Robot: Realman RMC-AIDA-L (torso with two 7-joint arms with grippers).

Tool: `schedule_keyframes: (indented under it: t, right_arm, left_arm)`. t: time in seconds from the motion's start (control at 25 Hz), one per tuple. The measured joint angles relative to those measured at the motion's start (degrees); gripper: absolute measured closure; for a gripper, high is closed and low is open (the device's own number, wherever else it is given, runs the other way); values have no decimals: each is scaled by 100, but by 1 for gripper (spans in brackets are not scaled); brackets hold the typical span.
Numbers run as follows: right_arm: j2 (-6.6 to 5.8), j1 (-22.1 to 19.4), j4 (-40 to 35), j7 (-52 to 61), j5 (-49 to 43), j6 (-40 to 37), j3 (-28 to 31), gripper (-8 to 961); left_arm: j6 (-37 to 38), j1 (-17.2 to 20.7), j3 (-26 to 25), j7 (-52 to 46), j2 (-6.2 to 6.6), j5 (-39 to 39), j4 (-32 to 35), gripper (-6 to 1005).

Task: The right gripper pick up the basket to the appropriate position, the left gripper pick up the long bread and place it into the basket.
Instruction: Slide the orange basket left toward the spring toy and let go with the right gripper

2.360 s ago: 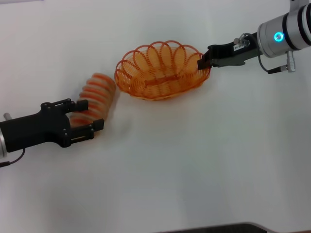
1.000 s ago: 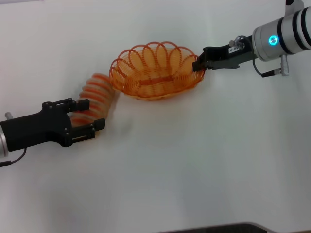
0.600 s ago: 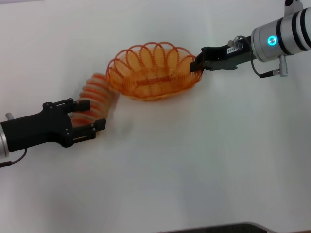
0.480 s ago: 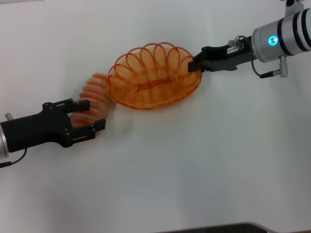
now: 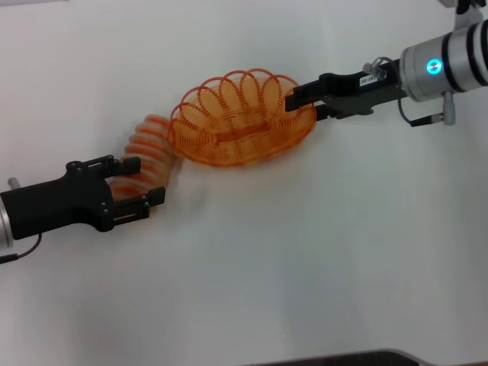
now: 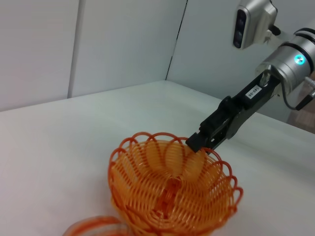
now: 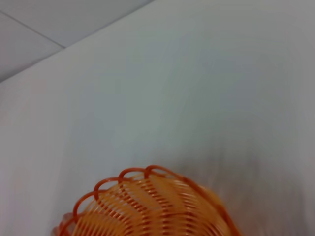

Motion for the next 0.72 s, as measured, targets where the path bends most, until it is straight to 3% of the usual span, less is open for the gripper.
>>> schedule_keyframes:
  t: [0.08, 0.28, 0.44, 0.72]
  right_arm:
    - [-9, -78, -115, -32, 88, -91, 0, 447]
    - [24, -498, -657, -439, 534, -419, 3, 205]
    - [-46, -770, -739, -947, 1090, -664, 67, 165]
    - [-207, -1550, -747, -3253, 2455, -1638, 656, 147]
  left_arm:
    - [1, -2, -4, 0, 0, 0, 1, 282]
    - [0, -12, -46, 0, -25, 0, 1, 282]
    - [14, -18, -55, -20, -58, -33, 1, 281]
    - [81, -47, -114, -268, -109, -89, -10, 282]
